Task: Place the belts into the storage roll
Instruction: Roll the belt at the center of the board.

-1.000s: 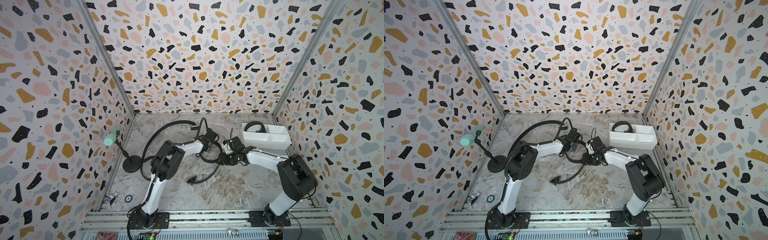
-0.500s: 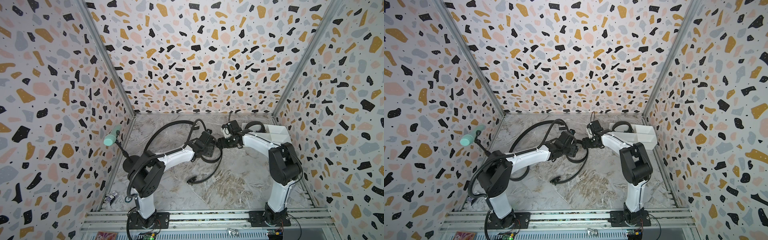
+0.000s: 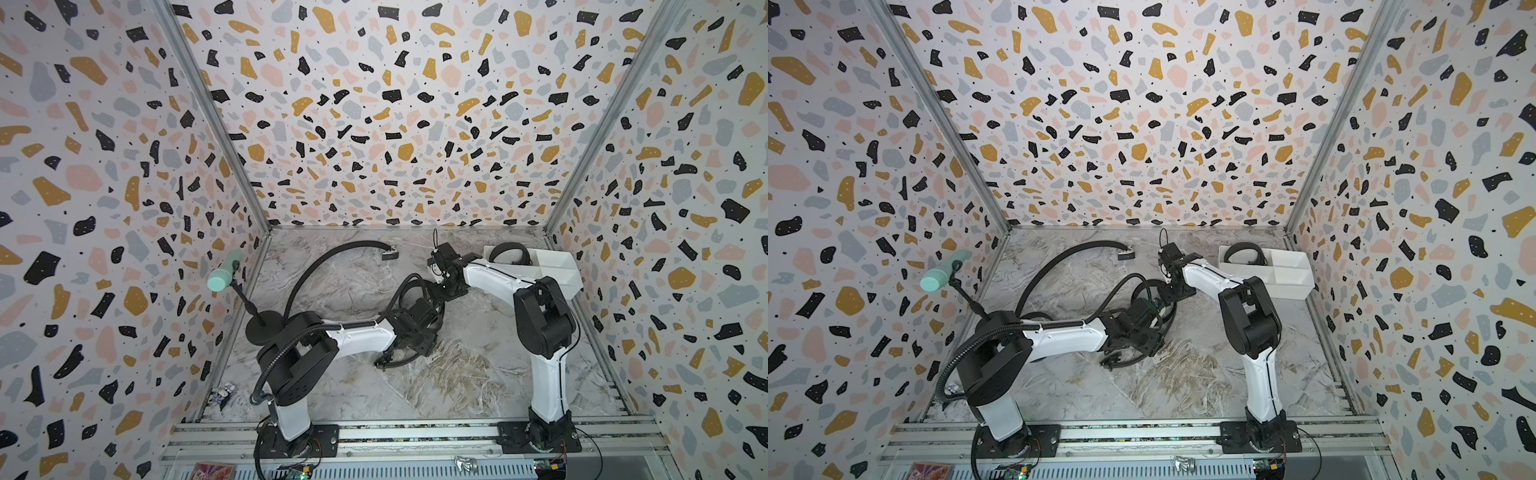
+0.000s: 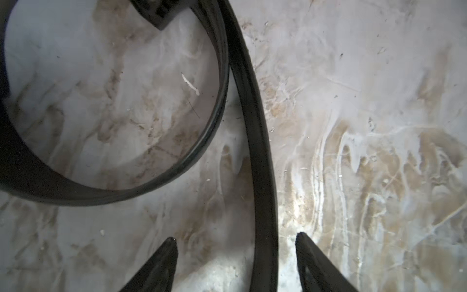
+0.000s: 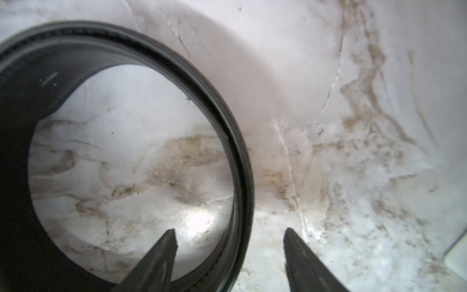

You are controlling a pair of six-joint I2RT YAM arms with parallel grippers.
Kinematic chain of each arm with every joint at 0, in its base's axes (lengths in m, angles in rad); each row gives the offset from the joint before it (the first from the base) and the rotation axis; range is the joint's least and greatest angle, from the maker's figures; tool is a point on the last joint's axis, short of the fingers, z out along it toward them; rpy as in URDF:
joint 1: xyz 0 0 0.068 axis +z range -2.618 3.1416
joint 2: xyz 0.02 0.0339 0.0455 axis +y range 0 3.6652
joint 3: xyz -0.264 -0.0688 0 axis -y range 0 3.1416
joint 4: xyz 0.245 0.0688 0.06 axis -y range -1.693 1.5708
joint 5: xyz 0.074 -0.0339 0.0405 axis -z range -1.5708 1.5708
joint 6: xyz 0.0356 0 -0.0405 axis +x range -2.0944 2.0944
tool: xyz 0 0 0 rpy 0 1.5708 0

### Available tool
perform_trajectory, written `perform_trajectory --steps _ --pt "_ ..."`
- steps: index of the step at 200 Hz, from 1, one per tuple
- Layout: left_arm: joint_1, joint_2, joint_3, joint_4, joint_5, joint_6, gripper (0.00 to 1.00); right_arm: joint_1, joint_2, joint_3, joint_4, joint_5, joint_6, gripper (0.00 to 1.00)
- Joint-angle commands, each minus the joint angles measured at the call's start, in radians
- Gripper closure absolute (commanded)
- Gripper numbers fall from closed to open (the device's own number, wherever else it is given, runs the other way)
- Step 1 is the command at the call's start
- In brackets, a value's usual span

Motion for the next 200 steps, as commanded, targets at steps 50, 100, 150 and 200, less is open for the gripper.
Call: perform_trajectory --steps 50,100,150,200 --pt "0.001 0.043 -0.036 -0.003 -0.089 0.007 0.79 0.019 0.043 0.024 -0.141 0.108 -0.057 0.42" --pt "0.018 0.026 -0.069 -0.041 -0.158 0.015 0.91 0.019 0.034 0.028 -0.189 0.170 -0.067 0.46" --pt "0.076 0.000 -0.114 -0.077 -0.208 0.032 0.99 0.001 0.025 0.004 -0.234 0.224 -0.074 0.47" --pt "0.128 -0.013 -0.127 -0.106 -0.244 0.046 1.00 -0.026 0.007 -0.023 -0.245 0.239 -0.080 0.50"
